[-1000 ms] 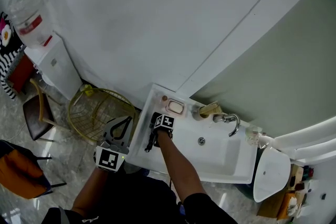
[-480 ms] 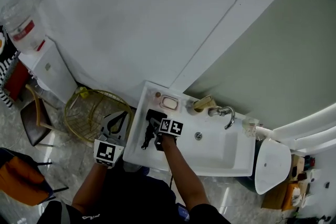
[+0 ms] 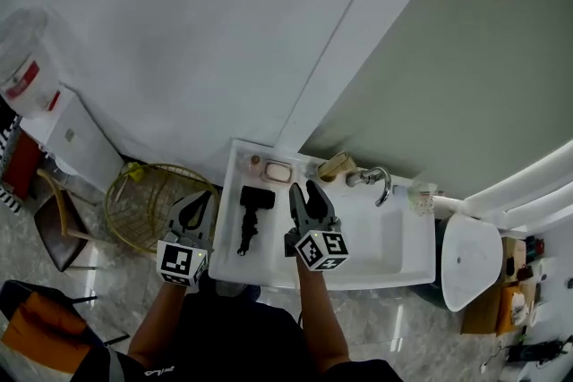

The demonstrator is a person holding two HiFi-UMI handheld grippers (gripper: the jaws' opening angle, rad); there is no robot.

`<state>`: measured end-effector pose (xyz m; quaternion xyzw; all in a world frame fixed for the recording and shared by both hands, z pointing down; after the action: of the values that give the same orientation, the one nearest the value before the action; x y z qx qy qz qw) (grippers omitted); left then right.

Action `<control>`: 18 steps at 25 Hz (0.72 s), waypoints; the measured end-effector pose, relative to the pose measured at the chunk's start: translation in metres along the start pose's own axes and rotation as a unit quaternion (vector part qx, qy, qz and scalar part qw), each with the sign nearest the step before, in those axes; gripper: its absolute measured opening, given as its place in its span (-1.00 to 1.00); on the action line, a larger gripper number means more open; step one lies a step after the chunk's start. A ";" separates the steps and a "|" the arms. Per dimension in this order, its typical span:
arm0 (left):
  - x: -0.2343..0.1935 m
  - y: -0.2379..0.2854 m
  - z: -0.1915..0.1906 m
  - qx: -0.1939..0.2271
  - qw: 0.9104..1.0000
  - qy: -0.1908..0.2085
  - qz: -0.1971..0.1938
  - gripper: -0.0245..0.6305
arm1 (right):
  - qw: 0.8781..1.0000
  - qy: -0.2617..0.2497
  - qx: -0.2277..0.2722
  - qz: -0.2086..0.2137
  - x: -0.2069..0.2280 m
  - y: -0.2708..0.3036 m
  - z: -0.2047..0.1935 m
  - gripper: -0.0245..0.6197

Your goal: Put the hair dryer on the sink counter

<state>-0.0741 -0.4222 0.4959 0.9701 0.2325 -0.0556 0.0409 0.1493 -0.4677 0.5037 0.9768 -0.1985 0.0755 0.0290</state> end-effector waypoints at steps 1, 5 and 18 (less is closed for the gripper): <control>0.003 0.000 0.004 0.004 1.000 0.000 -0.005 -0.85 | 0.999 -0.037 0.018 -0.002 -0.003 -0.008 0.009 -0.40; 0.013 0.002 0.018 0.019 1.000 0.014 -0.020 -0.85 | 0.988 -0.146 0.051 -0.002 -0.014 -0.033 0.018 -0.49; 0.027 0.010 0.018 0.022 0.999 0.028 -0.038 -0.85 | 0.985 -0.164 0.059 -0.017 0.003 -0.063 0.010 -0.50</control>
<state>-0.0476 -0.4212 0.4749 0.9624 0.2690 -0.0357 0.0106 0.1774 -0.4120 0.4928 0.9792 -0.1788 -0.0746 -0.0600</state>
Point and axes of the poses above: the fingertips, and each gripper's own axes: y forward along the fingers, x to its right, z out of its top, the point moved 2 cm from there along -y, backward along the fingers, and after that the axes turned 7 degrees about -y, right-handed, at the moved point
